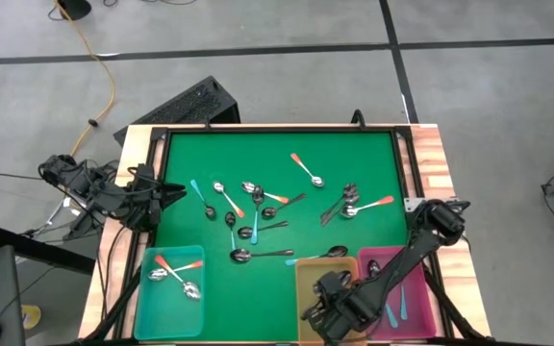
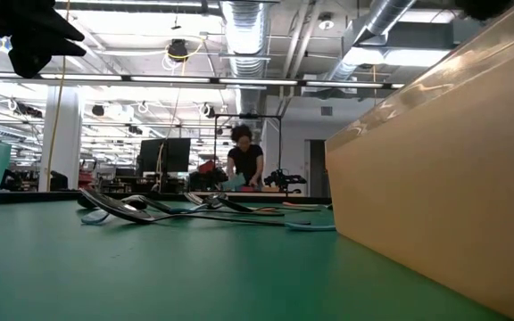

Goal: Sort silverware by color (type)
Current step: Put the orange spoon into the green bin

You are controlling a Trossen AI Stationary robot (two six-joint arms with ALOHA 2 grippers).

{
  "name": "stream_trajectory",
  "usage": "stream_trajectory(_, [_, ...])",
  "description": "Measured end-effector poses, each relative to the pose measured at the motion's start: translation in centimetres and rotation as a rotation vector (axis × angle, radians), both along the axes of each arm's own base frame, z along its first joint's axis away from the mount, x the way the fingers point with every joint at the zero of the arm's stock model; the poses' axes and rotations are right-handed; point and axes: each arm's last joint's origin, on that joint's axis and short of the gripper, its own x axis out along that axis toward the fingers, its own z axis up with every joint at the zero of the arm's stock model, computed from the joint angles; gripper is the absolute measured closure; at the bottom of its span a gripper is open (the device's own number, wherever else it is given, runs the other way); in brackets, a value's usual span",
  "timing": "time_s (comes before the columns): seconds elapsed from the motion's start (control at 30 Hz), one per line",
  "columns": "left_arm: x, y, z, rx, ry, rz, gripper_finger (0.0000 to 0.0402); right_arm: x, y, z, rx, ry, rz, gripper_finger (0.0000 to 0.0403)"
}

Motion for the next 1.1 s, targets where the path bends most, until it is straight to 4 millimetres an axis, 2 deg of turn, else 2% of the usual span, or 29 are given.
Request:
stream_trajectory(0.57, [0.0,0.0,-0.1,-0.002,0.004,0.003,0.0297,0.2,-0.4,0.0,-0.021,0.001,0.005,0.0374])
stream_trajectory(0.93, [-0.2,0.2,-0.3,0.027,0.026,0.031,0.0297,0.8,-1.3,0.0,-0.044,0.014,0.036,0.0277])
stream_trajectory(1.1, [-0.1,0.1,-0.2,0.005,0.01,0.037,0.0297,0.8,-2.5,0.4,-0.127,0.052,0.164,0.0256])
